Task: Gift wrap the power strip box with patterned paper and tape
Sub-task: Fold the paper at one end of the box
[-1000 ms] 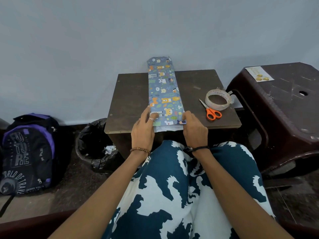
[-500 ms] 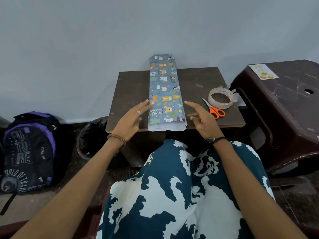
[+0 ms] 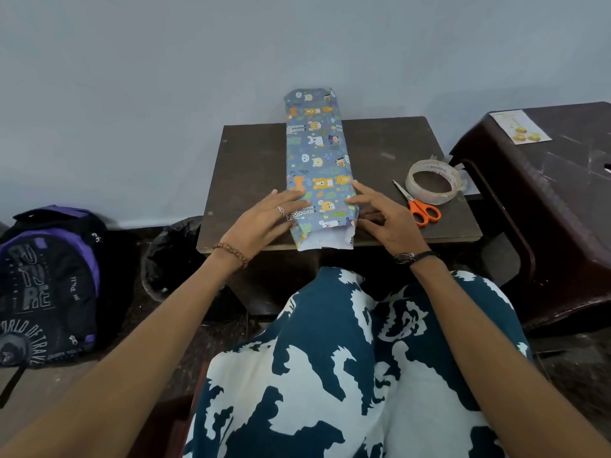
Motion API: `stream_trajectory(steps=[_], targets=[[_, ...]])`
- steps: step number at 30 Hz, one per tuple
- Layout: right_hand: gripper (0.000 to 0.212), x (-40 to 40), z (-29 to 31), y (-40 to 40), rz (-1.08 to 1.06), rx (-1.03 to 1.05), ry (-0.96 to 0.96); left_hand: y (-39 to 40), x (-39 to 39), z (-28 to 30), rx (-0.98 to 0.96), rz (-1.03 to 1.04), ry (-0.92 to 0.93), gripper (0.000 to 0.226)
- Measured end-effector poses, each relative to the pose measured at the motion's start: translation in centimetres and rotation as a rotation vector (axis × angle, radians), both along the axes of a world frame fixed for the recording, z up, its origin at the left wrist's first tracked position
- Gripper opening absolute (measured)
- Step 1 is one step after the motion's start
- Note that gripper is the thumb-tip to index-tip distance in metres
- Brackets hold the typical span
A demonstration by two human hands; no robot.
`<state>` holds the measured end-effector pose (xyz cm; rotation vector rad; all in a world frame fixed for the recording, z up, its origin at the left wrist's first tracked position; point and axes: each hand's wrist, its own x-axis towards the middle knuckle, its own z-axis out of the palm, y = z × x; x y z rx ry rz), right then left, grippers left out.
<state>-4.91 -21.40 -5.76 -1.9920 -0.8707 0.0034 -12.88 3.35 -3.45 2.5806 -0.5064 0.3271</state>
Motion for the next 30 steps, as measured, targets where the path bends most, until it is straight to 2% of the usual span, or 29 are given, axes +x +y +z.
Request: stream_trajectory(steps=[7, 15, 19, 22, 24, 27, 30], targets=[[0.029, 0.1, 0.1, 0.9, -0.13, -0.035, -0.2, -0.6, 0.4, -0.8, -0.008, 0.079, -0.079, 0.034], [0.048, -0.3, 0.0, 1.7, -0.222, -0.09, -0.315, -1.1, 0.4, -1.2, -0.017, 0.14, -0.137, 0.034], [0.048, -0.3, 0.2, 1.8, -0.232, -0.134, -0.363, -0.7, 0.5, -0.4, 0.082, 0.079, -0.169, 0.03], [0.048, -0.3, 0.5, 2.1, -0.229, -0.168, -0.364, -0.4, 0.7, 0.5, 0.232, -0.005, -0.27, 0.022], [0.046, -0.3, 0.7, 2.2, -0.227, -0.193, -0.378, -0.1, 1.0, 1.0, 0.331, -0.048, -0.321, 0.025], [0.048, 0.0, 1.0, 2.0, -0.212, -0.225, -0.374, 0.2, 1.5, 1.4, 0.374, -0.084, -0.308, 0.025], [0.052, 0.4, 1.1, 1.7, -0.166, -0.212, -0.285, 0.2, 1.8, 1.4, 0.388, -0.085, -0.246, 0.021]])
